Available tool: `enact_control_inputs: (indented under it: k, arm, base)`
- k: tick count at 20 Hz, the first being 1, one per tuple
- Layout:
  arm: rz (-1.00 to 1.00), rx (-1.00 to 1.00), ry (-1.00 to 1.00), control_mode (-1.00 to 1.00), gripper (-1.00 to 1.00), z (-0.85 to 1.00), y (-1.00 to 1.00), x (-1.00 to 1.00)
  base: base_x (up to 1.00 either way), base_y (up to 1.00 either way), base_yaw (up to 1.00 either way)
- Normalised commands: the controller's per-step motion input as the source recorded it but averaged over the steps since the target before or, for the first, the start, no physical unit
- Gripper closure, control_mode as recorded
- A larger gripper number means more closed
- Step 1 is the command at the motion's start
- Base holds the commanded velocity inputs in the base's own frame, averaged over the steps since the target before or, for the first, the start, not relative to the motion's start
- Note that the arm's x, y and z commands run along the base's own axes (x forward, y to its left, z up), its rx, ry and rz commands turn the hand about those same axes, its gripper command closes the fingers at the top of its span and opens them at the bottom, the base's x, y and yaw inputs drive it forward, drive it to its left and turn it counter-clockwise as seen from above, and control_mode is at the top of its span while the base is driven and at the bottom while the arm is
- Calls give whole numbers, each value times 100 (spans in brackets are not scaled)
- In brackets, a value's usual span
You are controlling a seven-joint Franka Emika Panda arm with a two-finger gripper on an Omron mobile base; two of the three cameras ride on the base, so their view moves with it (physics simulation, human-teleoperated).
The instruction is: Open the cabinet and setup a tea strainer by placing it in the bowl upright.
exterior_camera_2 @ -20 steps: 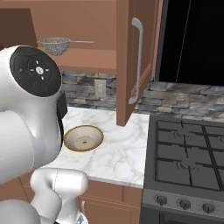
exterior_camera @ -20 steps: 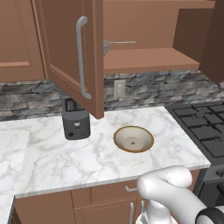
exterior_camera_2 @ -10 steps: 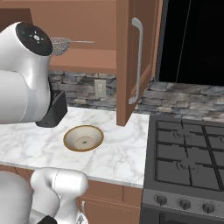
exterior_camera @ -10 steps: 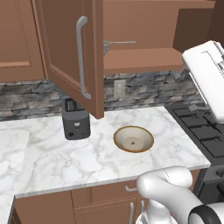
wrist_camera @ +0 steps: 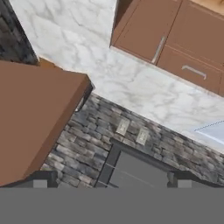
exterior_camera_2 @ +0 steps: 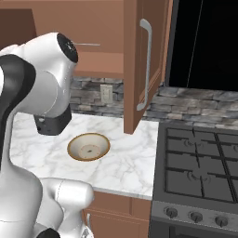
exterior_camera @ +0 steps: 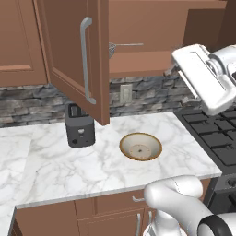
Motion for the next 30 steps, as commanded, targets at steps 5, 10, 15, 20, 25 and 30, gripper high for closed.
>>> enact_control_inputs:
  k: [5, 10, 15, 20, 25, 30]
  arm:
    - [15, 3, 17, -100, -100, -1, 45, 6]
    - [8, 0, 4, -100, -100, 0, 45, 33]
    - [0, 0, 0, -100, -100, 0, 45, 32]
    - [0, 0, 2, -100, -100, -3, 26, 42]
    - [8, 1, 11, -100, -100, -5, 14, 42]
    - [11, 0, 17, -100, -100, 0, 18, 32]
  base:
    - [0, 0, 0]
    - [0, 0, 0]
    - [0, 0, 0]
    - [0, 0, 0]
    - [0, 0, 0]
    - [0, 0, 0]
